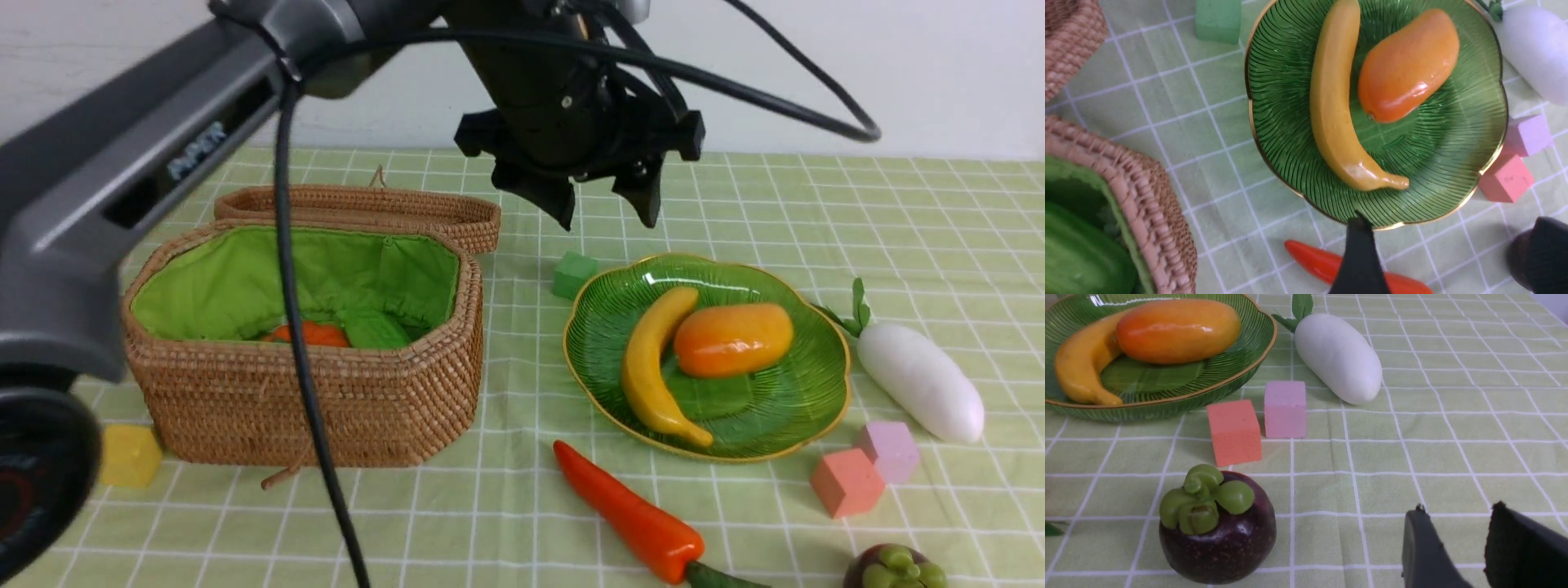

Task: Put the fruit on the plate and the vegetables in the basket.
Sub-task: Take a daikon with your right arm and place it on the basket on the left.

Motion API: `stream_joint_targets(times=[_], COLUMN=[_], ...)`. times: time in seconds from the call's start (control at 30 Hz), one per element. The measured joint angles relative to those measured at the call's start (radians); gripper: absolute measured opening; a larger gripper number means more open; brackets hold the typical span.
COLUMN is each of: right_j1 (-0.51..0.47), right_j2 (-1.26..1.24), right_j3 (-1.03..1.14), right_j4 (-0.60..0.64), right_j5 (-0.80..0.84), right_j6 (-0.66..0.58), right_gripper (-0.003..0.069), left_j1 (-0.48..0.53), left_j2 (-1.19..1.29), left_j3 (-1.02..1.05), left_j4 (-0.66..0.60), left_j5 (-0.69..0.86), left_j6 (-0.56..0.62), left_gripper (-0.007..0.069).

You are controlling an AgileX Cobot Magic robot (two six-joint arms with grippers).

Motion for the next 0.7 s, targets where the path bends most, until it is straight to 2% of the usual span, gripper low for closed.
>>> stream_joint_targets(times=[0.1, 0.37, 0.4, 0.47, 0.5, 0.57, 0.7], right_j1=[0.0, 0.0, 0.0, 0.0, 0.0, 0.0, 0.0], right_j2=[0.0, 0.0, 0.0, 0.0, 0.0, 0.0, 0.0], right_j3=[0.0, 0.0, 0.0, 0.0, 0.0, 0.0, 0.0], right_j4=[0.0, 0.0, 0.0, 0.0, 0.0, 0.0, 0.0], right_j5=[0.0, 0.0, 0.0, 0.0, 0.0, 0.0, 0.0], right_j6=[0.0, 0.001, 0.001, 0.002, 0.003, 0.003, 0.003], right_gripper=[0.0242, 0.0242, 0.0242, 0.0242, 0.0242, 0.0242, 0.0242], left_j1=[0.0, 0.0, 0.0, 0.0, 0.0, 0.0, 0.0], left_j2=[-0.098, -0.52, -0.533, -0.725, -0.725, -0.906, -1.203], left_j3=[0.082, 0.45, 0.474, 0.641, 0.641, 0.834, 1.131], left_j4=[0.007, 0.067, 0.072, 0.145, 0.145, 0.198, 0.197], left_j5=[0.0, 0.0, 0.0, 0.0, 0.0, 0.0, -0.009], left_j6=[0.007, -0.016, -0.022, -0.088, -0.088, -0.165, -0.225], left_gripper=[0.0424, 0.0178, 0.0165, 0.0078, 0.0078, 0.0, -0.0013])
